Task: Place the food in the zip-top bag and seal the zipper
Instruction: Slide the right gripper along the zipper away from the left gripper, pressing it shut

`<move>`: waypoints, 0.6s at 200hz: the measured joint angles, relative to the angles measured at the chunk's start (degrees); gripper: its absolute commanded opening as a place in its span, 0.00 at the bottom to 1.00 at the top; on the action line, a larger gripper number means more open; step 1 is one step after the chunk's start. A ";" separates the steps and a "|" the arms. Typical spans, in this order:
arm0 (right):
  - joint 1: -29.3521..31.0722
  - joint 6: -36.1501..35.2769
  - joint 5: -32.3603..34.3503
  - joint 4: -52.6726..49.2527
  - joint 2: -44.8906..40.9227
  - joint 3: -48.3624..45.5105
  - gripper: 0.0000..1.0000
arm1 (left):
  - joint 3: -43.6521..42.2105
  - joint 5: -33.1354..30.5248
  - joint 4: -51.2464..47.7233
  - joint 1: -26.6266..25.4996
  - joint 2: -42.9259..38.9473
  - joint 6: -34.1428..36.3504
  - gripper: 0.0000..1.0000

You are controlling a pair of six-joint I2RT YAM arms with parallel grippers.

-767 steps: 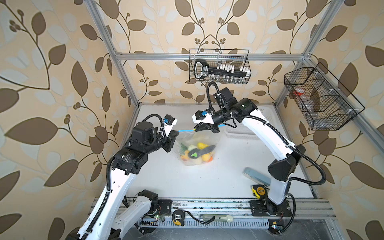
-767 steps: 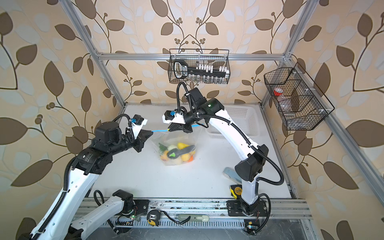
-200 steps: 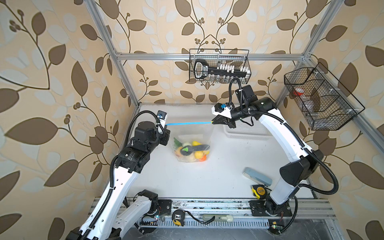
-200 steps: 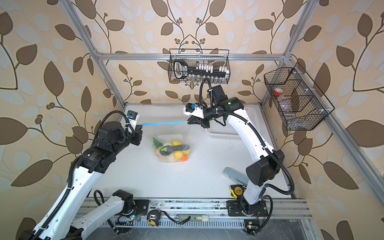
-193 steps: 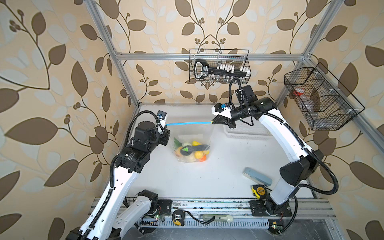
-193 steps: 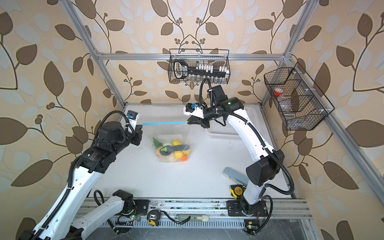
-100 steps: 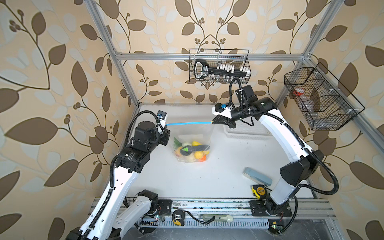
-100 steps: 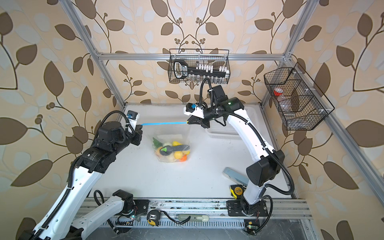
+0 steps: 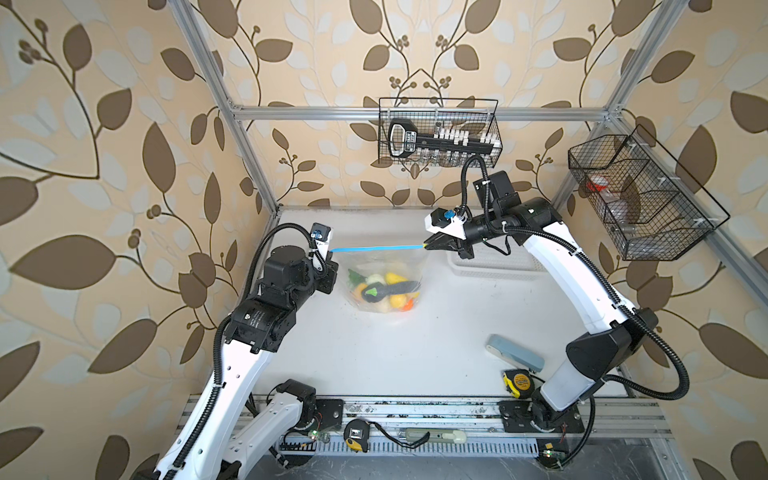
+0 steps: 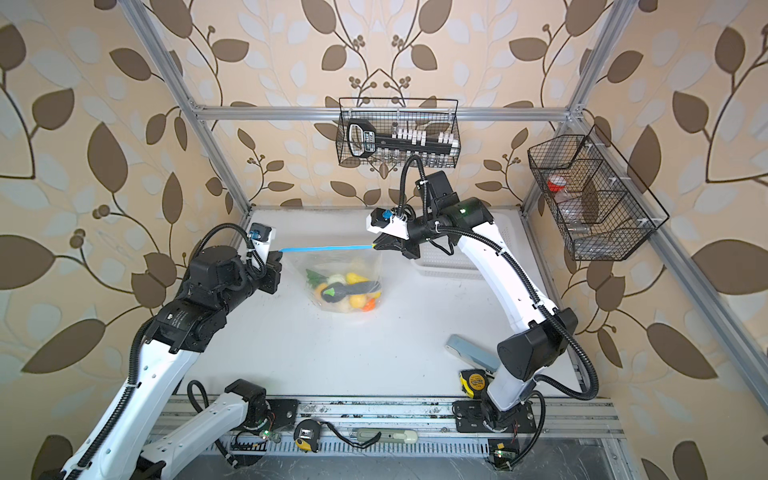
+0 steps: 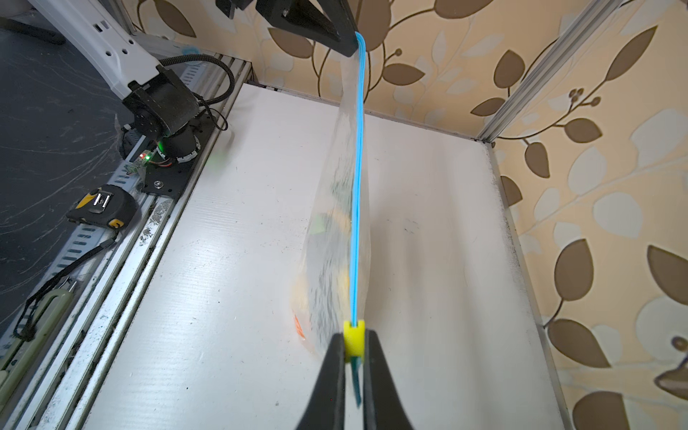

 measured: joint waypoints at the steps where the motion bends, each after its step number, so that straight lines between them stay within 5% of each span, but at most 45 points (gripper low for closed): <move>1: 0.02 0.00 0.00 0.02 -0.07 -0.04 0.09 | 0.02 0.02 0.00 0.00 -0.02 0.00 0.00; 120: 9.86 9.18 6.69 9.97 -16.90 -18.40 0.08 | 0.83 3.30 -9.57 -0.04 -12.52 -1.55 0.00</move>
